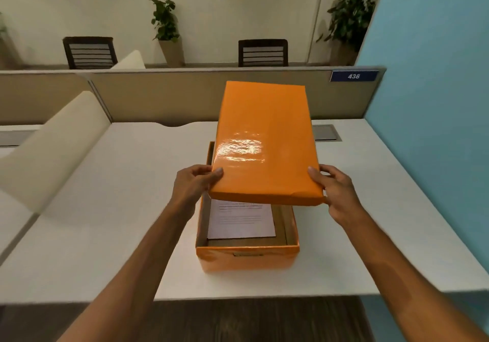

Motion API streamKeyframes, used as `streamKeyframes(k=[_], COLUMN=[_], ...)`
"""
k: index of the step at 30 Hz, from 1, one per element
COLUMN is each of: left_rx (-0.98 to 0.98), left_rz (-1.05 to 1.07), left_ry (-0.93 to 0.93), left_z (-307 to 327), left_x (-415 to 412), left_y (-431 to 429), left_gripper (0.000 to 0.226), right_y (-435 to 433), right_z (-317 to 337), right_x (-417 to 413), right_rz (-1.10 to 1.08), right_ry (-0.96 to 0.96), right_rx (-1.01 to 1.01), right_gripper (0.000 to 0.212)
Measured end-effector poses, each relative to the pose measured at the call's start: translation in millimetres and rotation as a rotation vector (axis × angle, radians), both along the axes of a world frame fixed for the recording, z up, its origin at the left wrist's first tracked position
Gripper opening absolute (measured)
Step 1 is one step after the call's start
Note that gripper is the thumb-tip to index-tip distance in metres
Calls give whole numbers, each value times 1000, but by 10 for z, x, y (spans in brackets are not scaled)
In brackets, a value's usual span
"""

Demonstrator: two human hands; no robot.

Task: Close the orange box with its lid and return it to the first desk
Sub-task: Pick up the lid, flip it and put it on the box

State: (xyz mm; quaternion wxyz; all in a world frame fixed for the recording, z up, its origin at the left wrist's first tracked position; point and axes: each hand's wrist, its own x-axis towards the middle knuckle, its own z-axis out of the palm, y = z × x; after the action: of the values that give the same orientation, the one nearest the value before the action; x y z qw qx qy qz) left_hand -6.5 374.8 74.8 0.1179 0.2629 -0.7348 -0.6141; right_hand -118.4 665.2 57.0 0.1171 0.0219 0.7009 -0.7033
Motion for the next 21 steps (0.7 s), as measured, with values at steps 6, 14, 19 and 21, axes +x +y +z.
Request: streamKeyframes(k=[6, 14, 19, 21], left_rx=[-29, 31, 45, 51], left_rz=[57, 50, 45, 44], left_ry=[-120, -238, -260, -255], left_z=[-211, -544, -649, -654], left_x=[304, 672, 759, 777], left_y=[-114, -89, -30, -19], left_gripper=[53, 52, 56, 56], right_y=[-186, -165, -133, -118], right_z=[-265, -539, -633, -646], right_x=[129, 340, 413, 421], right_rz=[90, 146, 139, 151], right_ry=[-56, -179, -212, -210], right_rx=[150, 203, 246, 254], right_gripper=[56, 46, 49, 50])
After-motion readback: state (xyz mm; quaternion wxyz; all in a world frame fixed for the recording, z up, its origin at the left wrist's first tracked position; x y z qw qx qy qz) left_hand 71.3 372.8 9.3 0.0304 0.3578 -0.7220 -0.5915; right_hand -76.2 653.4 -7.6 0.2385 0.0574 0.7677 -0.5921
